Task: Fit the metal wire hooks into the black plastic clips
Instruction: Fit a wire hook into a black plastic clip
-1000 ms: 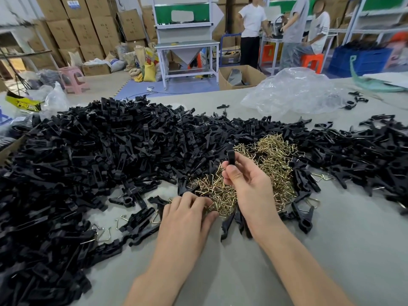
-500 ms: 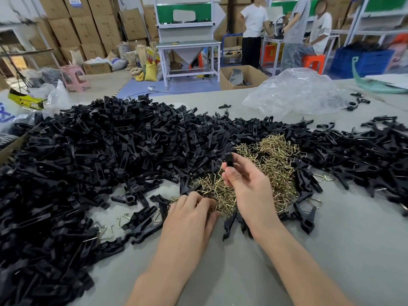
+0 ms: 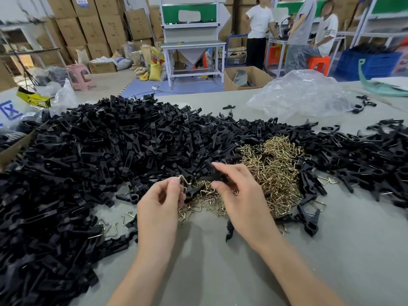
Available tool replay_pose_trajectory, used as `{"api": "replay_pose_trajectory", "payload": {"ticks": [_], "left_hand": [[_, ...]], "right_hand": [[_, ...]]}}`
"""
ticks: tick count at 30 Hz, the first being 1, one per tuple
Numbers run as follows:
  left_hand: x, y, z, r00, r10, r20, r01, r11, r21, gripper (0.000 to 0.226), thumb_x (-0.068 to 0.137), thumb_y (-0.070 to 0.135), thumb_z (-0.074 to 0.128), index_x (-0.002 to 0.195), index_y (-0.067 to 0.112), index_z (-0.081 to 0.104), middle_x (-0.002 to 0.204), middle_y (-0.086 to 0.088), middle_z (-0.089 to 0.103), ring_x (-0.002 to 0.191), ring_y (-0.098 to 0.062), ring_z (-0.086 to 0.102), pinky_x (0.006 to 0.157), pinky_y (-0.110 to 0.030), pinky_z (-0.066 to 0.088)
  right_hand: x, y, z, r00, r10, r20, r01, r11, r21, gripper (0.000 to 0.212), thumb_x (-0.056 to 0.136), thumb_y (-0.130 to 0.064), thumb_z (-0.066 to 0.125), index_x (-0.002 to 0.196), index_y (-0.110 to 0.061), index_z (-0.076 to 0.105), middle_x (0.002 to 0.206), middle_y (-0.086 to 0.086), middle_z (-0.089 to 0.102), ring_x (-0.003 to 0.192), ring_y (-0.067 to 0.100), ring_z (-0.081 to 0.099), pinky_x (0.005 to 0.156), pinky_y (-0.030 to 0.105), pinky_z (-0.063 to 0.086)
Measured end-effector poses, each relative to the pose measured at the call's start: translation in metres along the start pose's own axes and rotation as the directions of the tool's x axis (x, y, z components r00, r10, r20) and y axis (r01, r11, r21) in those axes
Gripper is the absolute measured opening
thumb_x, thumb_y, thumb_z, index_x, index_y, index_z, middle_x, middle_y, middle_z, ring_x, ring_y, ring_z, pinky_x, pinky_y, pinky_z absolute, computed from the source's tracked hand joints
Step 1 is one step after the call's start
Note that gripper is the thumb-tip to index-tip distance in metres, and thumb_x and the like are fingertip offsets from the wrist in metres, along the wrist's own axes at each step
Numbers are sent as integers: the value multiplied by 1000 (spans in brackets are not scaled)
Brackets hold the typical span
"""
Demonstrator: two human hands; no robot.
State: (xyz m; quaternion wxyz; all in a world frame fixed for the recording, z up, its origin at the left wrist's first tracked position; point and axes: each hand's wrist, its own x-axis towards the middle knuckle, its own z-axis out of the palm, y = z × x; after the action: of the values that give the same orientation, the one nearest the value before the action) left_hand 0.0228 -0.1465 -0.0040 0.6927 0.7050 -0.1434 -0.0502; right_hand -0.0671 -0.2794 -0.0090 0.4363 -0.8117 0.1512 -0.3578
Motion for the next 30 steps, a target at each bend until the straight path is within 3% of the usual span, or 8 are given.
{"api": "replay_pose_trajectory", "payload": {"ticks": [3, 7, 9, 13, 17, 30], "left_hand": [[2, 0, -1, 998, -54, -15, 52, 992, -113, 20, 98, 30, 63, 86, 20, 75, 76, 3, 73, 71, -7, 65, 75, -30, 54], [-2, 1, 3, 998, -63, 25, 65, 994, -92, 19, 97, 34, 63, 86, 28, 76, 79, 4, 75, 70, -2, 66, 65, -19, 51], [-5, 2, 5, 994, -100, 42, 105, 986, -131, 21, 98, 31, 63, 83, 27, 77, 78, 5, 75, 68, -1, 66, 61, -13, 49], [-7, 2, 7, 995, -94, 28, 97, 988, -120, 18, 97, 31, 63, 84, 28, 75, 78, 0, 75, 69, -7, 66, 64, -20, 53], [-5, 0, 7, 993, -112, -43, 105, 985, -141, 16, 96, 27, 62, 90, 17, 73, 72, 5, 73, 64, -1, 64, 55, -13, 49], [-6, 1, 8, 990, -142, 12, 142, 978, -154, 17, 97, 27, 62, 90, 16, 71, 66, 5, 67, 60, -6, 60, 53, -14, 47]], "right_hand": [[-4, -1, 6, 994, -90, 69, 97, 990, -98, 42, 95, -16, 69, 136, -25, 63, 107, -16, 50, 98, 6, 58, 88, 15, 46], [-8, -2, 9, 984, -138, 117, 156, 975, -160, 46, 94, -20, 71, 139, -24, 61, 104, -15, 49, 85, 11, 57, 84, 20, 48], [-10, -5, 11, 977, -162, 137, 185, 967, -173, 49, 93, -22, 72, 140, -24, 58, 104, -14, 50, 88, 5, 56, 83, 16, 46], [-12, -9, 15, 978, -177, 113, 196, 962, -189, 52, 91, -21, 74, 139, -24, 55, 107, -14, 54, 94, -18, 48, 85, 4, 39], [-11, -10, 13, 980, -187, 70, 197, 960, -200, 47, 90, -19, 75, 134, -22, 58, 105, -14, 55, 95, -21, 48, 85, 3, 39], [-12, -10, 13, 975, -208, 84, 222, 950, -222, 48, 89, -15, 76, 134, -18, 60, 104, -13, 51, 94, -23, 45, 86, 2, 38]]}}
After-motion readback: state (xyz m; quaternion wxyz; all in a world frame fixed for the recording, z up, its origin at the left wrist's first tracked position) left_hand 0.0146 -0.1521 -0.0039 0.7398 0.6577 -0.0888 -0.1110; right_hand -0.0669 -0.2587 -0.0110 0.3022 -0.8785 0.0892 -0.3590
